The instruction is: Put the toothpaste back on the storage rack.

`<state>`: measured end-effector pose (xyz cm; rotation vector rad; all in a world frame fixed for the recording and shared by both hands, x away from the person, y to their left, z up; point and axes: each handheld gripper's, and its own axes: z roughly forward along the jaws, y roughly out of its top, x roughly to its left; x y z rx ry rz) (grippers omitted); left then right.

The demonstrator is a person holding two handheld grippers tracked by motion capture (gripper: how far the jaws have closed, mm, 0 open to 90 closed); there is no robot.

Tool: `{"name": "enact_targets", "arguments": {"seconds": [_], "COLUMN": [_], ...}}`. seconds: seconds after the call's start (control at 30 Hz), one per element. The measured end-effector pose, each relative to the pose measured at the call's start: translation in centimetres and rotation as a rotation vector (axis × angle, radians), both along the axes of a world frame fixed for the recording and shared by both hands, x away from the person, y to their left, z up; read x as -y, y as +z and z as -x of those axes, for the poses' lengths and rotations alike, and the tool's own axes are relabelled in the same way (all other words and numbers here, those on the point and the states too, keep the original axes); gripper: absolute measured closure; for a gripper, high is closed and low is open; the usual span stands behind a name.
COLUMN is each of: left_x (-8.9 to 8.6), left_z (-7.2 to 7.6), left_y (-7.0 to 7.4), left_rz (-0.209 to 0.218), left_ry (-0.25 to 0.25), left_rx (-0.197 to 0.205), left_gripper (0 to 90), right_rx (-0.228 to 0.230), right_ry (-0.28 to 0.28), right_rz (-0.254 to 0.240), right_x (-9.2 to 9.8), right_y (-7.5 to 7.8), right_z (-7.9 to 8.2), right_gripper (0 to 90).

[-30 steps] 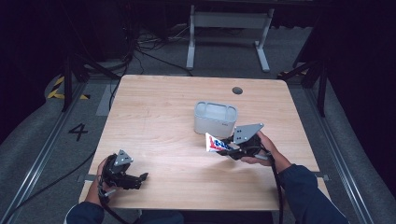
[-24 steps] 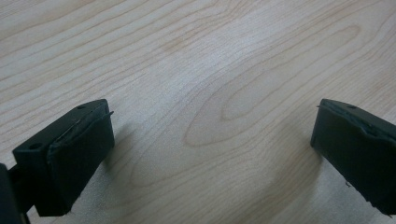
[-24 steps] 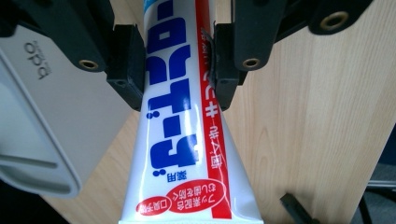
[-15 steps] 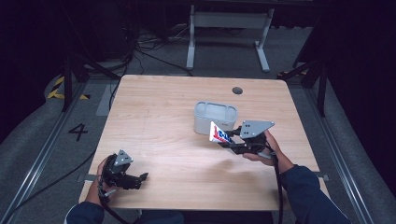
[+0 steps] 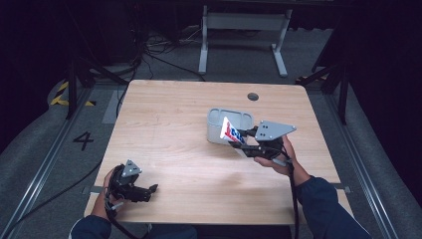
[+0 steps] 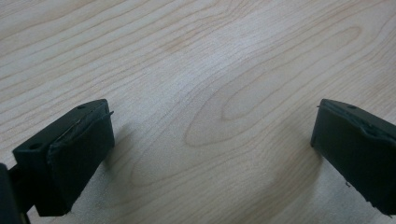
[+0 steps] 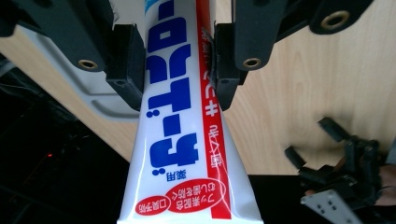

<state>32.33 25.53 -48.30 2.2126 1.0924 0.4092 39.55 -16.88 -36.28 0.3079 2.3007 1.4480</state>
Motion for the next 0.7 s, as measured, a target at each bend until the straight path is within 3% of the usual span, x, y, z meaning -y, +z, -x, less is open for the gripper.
{"name": "enact_targets", "arguments": {"seconds": [0.3, 0.7], "left_x": [0.0, 0.0], "left_z": [0.0, 0.0], "left_y": [0.0, 0.0], "left_rz": [0.008, 0.003], "left_ry": [0.003, 0.002], "left_rx": [-0.007, -0.002], "left_gripper": [0.0, 0.0], "right_rx": [0.029, 0.049], "right_ry": [-0.071, -0.154], "right_rz": [-0.037, -0.126], "right_x": [-0.8, -2.1], "right_y": [0.9, 2.4], "right_z": [-0.9, -2.6], "right_gripper": [62.4, 62.3]}}
